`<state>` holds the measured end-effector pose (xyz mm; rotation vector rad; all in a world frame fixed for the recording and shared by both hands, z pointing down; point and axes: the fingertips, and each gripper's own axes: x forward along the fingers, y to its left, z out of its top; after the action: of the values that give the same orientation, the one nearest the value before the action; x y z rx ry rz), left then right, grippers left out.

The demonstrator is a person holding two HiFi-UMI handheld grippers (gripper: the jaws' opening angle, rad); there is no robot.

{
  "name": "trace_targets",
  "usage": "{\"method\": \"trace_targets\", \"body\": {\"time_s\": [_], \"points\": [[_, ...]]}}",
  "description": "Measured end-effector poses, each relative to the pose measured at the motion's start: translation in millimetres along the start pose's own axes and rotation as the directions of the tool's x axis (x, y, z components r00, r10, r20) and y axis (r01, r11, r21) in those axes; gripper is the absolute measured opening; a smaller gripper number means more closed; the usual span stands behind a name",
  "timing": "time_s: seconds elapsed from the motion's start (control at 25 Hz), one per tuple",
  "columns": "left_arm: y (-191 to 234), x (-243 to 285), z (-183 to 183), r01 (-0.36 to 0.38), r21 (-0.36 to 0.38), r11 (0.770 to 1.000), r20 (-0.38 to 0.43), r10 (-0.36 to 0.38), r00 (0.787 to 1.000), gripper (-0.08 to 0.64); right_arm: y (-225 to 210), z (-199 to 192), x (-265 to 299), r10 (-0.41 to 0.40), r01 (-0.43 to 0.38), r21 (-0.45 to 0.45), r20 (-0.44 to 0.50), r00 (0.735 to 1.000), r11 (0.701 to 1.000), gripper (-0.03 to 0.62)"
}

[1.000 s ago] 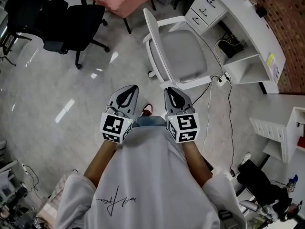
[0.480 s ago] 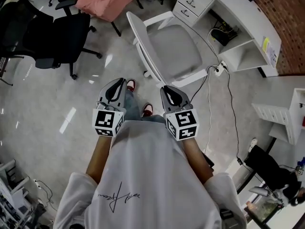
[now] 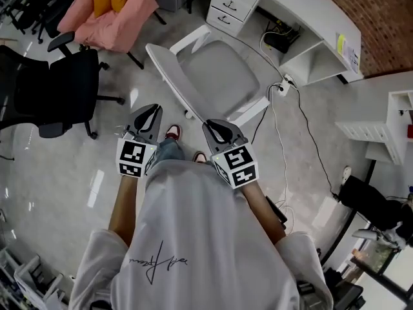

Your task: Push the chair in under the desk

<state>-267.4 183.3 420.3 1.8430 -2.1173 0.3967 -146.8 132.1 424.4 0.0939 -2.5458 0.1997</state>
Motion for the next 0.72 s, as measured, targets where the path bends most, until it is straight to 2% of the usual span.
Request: {"method": "trace_targets", "body": {"time_s": [0.2,0.32,0.44,0.64,0.72], "points": [[28.1,34.6,11.8,0.126,0.108,0.986,-0.053,-0.121,0.991,0.006,-5.8,14.1,26.6,-0.009,0.009,0.046,-0.002,1.0,0.999,0.031],[39.5,51.8,15.6,0.209,0.218,0.953,-0.1,-0.191,0.976,0.013,-9.8,20.6,40.5,-0.049,0.049,0.061,-0.007,0.999,0.997,0.031],[45.5,64.2,12.2,0.316,0.351,0.882,-0.183,-0.267,0.946,0.124,-13.0,27.3,50.3,-0.089,0.088,0.111,0.001,0.996,0.99,0.035],[62.8,81.8,10.8,0.431,0.489,0.758,-0.277,-0.334,0.901,0.166,-10.8,29.0,69.2,-0.139,0.144,0.154,-0.043,0.989,0.978,0.118],[69.5,87.7,6.6,0.468,0.548,0.693,-0.316,-0.346,0.883,0.172,-9.1,23.3,76.1,-0.167,0.178,0.151,-0.079,0.983,0.972,0.127]]}}
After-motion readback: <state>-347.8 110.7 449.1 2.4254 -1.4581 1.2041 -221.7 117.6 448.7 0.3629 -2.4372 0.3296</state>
